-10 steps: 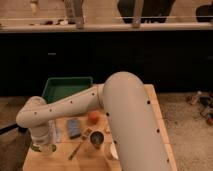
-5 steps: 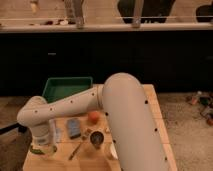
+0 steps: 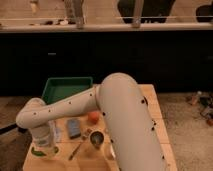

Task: Place pepper in table surface

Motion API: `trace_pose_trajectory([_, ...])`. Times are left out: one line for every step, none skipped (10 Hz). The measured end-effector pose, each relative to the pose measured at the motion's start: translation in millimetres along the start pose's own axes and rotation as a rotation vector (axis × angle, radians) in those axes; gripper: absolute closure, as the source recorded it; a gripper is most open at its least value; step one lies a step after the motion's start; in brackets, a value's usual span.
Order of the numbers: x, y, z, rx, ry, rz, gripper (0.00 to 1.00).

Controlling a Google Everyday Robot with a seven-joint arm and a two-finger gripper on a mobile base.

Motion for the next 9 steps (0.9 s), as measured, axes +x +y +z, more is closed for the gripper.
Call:
trace_pose_trajectory([1.8, -1.8, 1.7, 0.0, -0.014, -0.011, 0.94])
trace_pose_trajectory([0.1, 0.0, 1.6, 0.005, -0.016, 0.001, 0.84])
trace_pose_trajectory([-1.1, 0.5, 1.6, 0.011, -0.012, 0.009, 0.76])
trace_pose_trajectory([-1.8, 1.0, 1.0, 0.016, -0.004, 0.017, 0.66])
trace_pose_trajectory([-3.3, 2.5, 0.3, 0.017, 0.004, 0.025, 0.6])
trace_pose_trajectory([-3.6, 2.9, 0.4, 0.017, 0.006, 0.027, 0.59])
trace_pose_trajectory([-2.2, 2.4, 0.5, 0.017, 0.006, 0.024, 0.59])
trace_pose_trajectory([-2.6, 2.6, 0.5, 0.017, 0.006, 0.024, 0.59])
trace_pose_trajectory([-2.9, 2.7, 0.5, 0.017, 0.006, 0.025, 0.59])
